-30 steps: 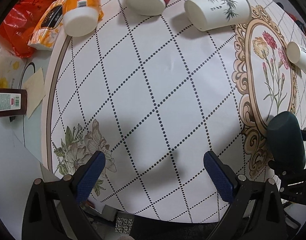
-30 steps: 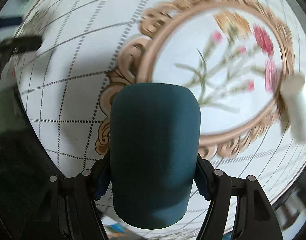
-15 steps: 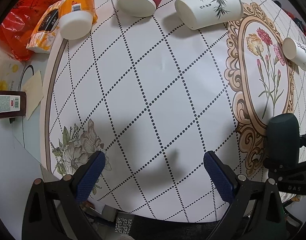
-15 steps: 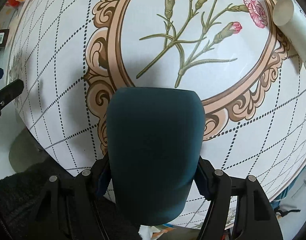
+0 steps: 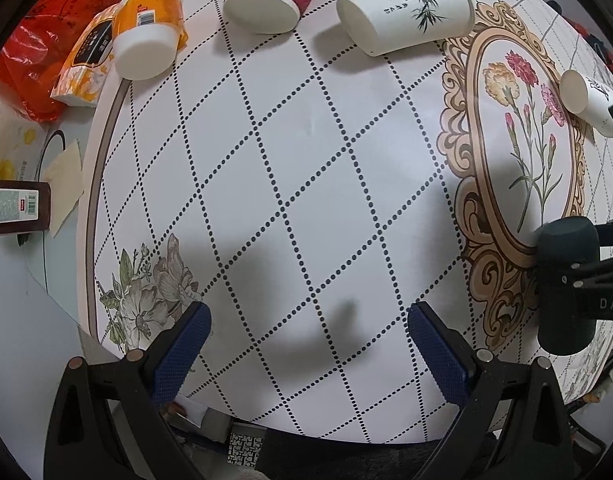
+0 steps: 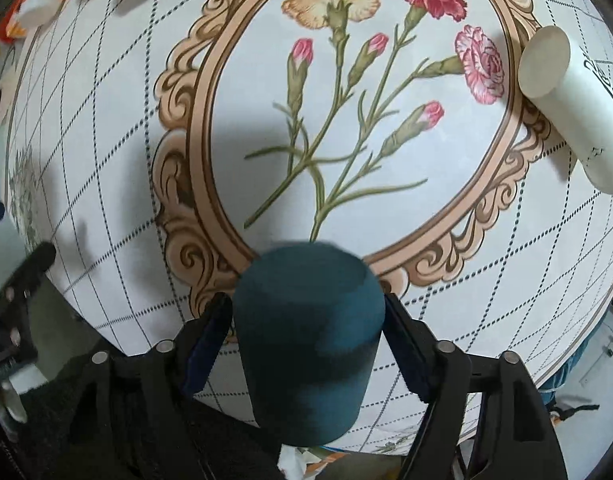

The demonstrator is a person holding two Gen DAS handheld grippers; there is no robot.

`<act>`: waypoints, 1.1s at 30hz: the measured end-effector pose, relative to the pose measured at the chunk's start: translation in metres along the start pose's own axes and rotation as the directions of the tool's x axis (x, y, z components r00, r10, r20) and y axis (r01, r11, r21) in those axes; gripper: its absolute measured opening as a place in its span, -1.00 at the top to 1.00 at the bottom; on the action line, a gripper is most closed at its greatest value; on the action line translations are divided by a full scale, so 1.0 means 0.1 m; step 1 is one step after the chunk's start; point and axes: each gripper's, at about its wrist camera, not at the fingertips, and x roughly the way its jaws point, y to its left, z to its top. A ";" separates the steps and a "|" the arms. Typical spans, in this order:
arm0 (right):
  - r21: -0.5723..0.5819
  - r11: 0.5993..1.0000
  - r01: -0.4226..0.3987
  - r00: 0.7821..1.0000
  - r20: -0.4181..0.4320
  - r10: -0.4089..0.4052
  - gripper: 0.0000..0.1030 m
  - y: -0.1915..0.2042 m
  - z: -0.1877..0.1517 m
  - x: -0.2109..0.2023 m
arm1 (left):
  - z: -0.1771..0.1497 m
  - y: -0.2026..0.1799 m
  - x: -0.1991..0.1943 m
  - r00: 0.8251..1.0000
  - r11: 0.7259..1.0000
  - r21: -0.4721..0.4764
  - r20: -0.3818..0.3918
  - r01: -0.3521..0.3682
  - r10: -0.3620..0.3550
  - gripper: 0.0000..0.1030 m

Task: Flip cup upside down
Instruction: 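Carry the dark green cup with the right tool and set it down upside down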

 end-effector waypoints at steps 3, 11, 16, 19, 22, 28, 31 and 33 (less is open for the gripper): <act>0.011 1.000 -0.003 0.999 0.034 0.002 -0.37 -0.08 0.06 -0.03 | 0.05 -0.02 -0.01 1.000 1.000 0.001 -0.003 0.004 -0.004 -0.96; 0.050 0.998 -0.037 0.977 0.214 0.026 -0.37 -0.16 -0.18 -0.35 | 0.23 -0.07 0.02 0.998 0.998 0.007 -0.024 0.065 -0.064 -0.96; 0.120 0.990 -0.080 0.908 0.418 0.023 -0.37 -0.33 -0.45 -0.81 | 0.48 -0.06 0.00 0.998 0.998 -0.003 -0.013 0.063 -0.063 -0.96; 0.153 0.981 -0.118 0.854 0.520 0.022 -0.37 -0.43 -0.59 -0.95 | 0.58 -0.04 -0.06 0.998 0.998 -0.011 -0.001 0.061 -0.061 -0.96; 0.155 0.980 -0.122 0.751 0.661 -0.012 -0.37 -0.24 -0.85 -1.14 | 0.68 -0.02 -0.09 0.998 0.998 -0.021 0.006 0.060 -0.060 -0.96; 0.159 0.980 -0.124 0.566 0.822 -0.061 -0.37 -0.02 -1.08 -1.22 | 0.77 0.02 -0.08 0.999 0.998 -0.031 0.004 0.052 -0.052 -0.96; 0.162 0.984 -0.074 0.547 0.832 -0.096 -0.37 0.06 -1.08 -1.09 | 0.78 0.04 -0.05 0.999 0.999 -0.022 -0.002 0.047 -0.047 -0.96; 0.148 0.988 -0.033 0.520 0.847 -0.110 -0.37 0.11 -1.14 -1.04 | 0.75 0.01 -0.04 0.999 0.999 -0.018 -0.003 0.045 -0.045 -0.96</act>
